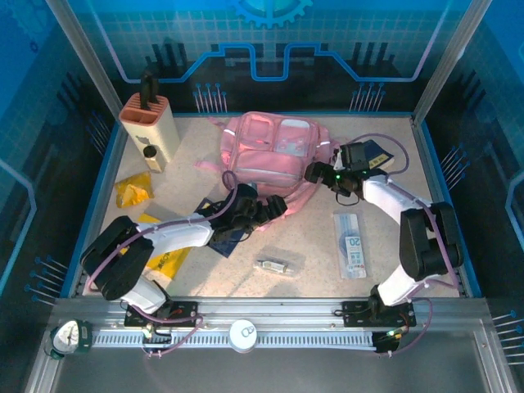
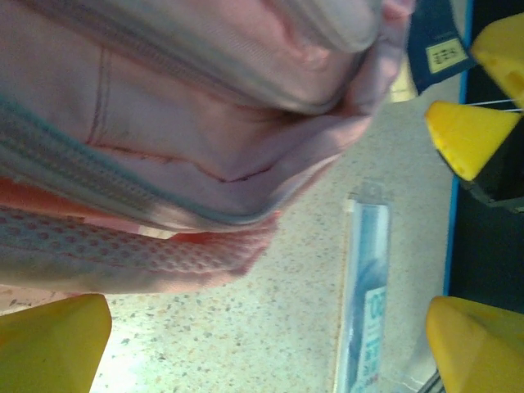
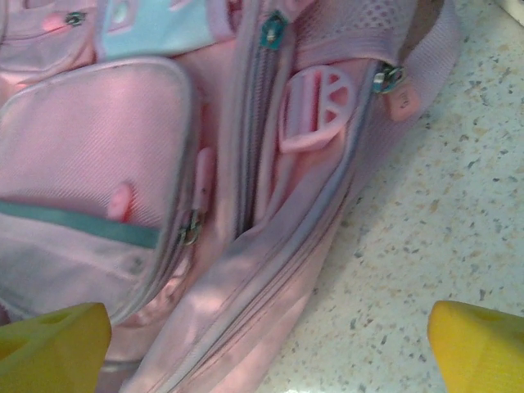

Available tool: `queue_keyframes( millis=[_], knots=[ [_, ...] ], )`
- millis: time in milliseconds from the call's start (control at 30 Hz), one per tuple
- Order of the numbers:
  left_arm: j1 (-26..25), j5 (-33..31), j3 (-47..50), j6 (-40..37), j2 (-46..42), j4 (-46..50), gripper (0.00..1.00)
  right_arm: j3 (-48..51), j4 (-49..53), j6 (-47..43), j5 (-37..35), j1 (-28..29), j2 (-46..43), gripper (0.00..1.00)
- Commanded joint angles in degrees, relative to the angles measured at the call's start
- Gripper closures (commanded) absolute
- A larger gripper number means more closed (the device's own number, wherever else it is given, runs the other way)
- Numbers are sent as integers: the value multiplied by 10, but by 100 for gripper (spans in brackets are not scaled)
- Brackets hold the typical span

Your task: Pack the student bag

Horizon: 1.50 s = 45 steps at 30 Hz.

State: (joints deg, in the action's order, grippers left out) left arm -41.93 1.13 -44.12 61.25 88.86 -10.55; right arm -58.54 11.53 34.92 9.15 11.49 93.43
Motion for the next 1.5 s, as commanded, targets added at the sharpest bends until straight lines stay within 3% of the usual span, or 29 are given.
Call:
queue_keyframes(
  millis=[0,167,433,633,800,933,1133,1267,1467],
  knots=[
    [-10,-15,-9,26,26,-40,1,-34,-3,2,30,-11,35,0],
    [-10,-22,-42,16,67,-32,1,-71,-25,13,47,-28,93,7],
    [0,-61,-77,-11,95,-18,1,-124,-57,26,88,-36,182,42],
    [88,-22,-112,-55,88,60,1,-102,-77,12,124,-10,149,81],
    [151,-12,-130,-109,57,85,1,-75,-87,25,144,31,100,96],
    [213,-32,-136,-149,21,145,1,-59,-109,53,141,110,71,97],
    [308,-28,-112,-192,-18,181,1,-46,-187,115,68,229,91,92],
    [331,27,-119,-218,-12,204,1,-36,-201,128,63,245,88,71],
    [331,36,-90,-223,-77,229,1,52,-170,109,32,232,-34,32]
  ],
)
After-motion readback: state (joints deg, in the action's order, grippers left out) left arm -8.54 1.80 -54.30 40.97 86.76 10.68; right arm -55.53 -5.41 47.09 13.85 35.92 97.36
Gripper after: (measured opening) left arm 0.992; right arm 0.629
